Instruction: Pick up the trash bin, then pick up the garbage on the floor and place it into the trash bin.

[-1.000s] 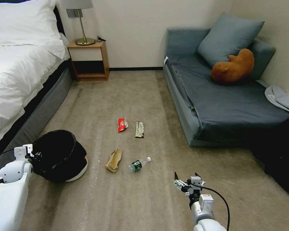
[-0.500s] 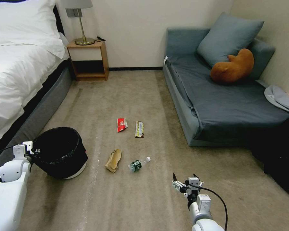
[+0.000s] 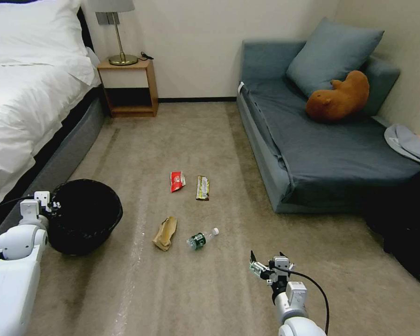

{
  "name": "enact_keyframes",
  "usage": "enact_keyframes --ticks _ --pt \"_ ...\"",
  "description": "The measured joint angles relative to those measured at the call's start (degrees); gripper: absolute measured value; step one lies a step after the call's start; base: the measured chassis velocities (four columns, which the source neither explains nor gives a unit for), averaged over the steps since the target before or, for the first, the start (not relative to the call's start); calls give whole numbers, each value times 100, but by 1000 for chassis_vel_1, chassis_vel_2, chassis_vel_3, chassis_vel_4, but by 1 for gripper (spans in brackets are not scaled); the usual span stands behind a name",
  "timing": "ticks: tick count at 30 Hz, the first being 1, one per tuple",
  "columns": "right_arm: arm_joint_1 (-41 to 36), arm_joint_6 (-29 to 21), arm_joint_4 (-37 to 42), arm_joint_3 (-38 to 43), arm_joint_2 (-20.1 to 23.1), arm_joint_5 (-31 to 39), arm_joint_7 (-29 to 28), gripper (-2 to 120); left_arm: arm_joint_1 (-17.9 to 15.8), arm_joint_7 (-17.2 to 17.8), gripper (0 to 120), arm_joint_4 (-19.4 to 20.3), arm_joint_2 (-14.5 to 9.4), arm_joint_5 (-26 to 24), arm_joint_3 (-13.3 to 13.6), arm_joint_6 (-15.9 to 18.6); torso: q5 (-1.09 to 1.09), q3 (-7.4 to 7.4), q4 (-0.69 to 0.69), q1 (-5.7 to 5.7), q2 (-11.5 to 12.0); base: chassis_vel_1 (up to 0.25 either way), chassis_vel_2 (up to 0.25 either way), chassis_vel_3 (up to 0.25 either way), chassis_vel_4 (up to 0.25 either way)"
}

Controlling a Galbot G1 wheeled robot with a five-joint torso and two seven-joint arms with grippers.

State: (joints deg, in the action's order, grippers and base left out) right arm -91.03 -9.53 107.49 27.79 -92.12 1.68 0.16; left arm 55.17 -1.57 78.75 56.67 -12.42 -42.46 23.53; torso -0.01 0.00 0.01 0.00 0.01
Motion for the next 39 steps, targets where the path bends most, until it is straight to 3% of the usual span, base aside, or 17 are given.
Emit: enact_keyframes --ticks 14,34,39 --pt "88 12 -79 -17 -1 -4 78 100 145 21 5 652 -130 193 -58 -1 0 0 -1 0 0 0 0 0 0" --pt "125 136 -170 -63 2 -16 289 100 246 12 5 826 -208 193 -71 24 -2 0 0 0 -1 0 0 0 0" --pt "109 167 -178 -74 2 -38 351 100 321 39 5 904 -236 24 -120 228 -1 1 1 1 -1 0 0 0 0"
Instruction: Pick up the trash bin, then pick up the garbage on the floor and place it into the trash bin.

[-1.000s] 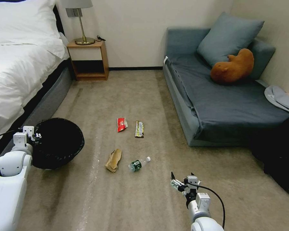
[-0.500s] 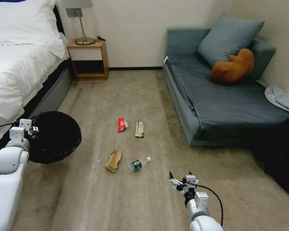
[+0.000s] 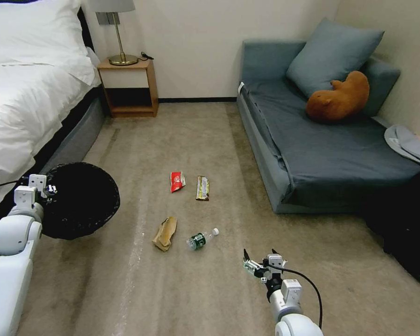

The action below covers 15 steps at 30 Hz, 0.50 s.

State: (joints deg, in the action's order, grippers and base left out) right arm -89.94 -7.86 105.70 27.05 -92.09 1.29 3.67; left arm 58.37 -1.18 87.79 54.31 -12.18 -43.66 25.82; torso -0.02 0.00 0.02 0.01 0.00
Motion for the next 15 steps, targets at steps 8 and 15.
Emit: enact_keyframes --ticks 8,15 --pt "-29 41 -14 -15 1 -62 26 100 67 5 5 87 -29 -152 -32 89 1 0 0 0 0 -59 46 49 -54" --pt "-63 76 -37 -28 2 -115 33 100 101 -8 5 48 -48 -155 -56 -17 0 0 -2 0 0 -103 102 105 -114"
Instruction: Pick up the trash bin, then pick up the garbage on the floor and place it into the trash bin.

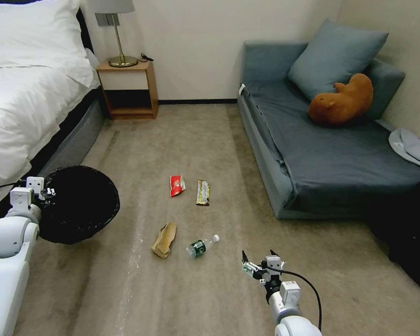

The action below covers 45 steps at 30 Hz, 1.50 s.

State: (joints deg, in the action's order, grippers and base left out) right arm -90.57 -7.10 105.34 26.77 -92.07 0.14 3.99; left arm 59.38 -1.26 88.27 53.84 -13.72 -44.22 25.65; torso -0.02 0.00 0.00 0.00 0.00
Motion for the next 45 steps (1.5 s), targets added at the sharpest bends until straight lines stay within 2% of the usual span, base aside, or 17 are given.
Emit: enact_keyframes --ticks 15,36,45 --pt "-110 47 14 -23 2 -153 1 100 62 -27 5 -33 -54 -3 -58 -122 1 0 1 0 0 -94 94 98 -92" --pt "-247 70 -74 -23 -3 -643 53 100 292 -39 5 149 -73 -56 -174 -202 1 0 -2 0 0 -93 87 99 -87" --pt "-97 -22 -301 -24 -3 -880 136 100 473 -44 5 304 42 -62 -262 -281 0 0 -5 0 0 -84 83 89 -85"
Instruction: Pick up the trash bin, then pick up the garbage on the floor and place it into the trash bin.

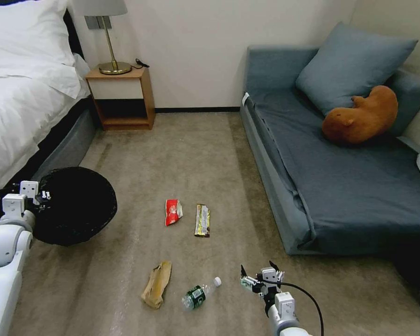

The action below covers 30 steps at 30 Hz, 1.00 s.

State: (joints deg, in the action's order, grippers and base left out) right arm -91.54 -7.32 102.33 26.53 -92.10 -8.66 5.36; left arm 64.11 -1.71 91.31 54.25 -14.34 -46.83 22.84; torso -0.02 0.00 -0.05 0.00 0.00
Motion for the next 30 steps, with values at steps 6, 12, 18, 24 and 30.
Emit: enact_keyframes --ticks 6,12,18,24,30 --pt "287 -149 -155 -41 -3 -25 53 100 143 0 5 169 80 -3 -69 -9 8 0 3 0 0 -94 86 87 -101" --pt "699 -243 -516 -232 57 14 139 100 414 0 5 510 201 -4 -199 -17 5 0 5 0 0 -89 90 90 -87" --pt "1154 -309 -945 -940 380 223 227 100 700 2 5 1010 330 16 -376 13 4 0 5 0 0 -72 59 72 -67" --pt "1434 134 -1118 -2442 1240 -422 765 100 946 4 5 1396 402 47 -566 55 10 1 15 1 0 -10 5 7 -10" --pt "1775 297 -1211 -2954 1911 -1116 1148 100 1027 11 5 1580 565 165 -626 96 9 -1 4 0 0 0 0 0 0"
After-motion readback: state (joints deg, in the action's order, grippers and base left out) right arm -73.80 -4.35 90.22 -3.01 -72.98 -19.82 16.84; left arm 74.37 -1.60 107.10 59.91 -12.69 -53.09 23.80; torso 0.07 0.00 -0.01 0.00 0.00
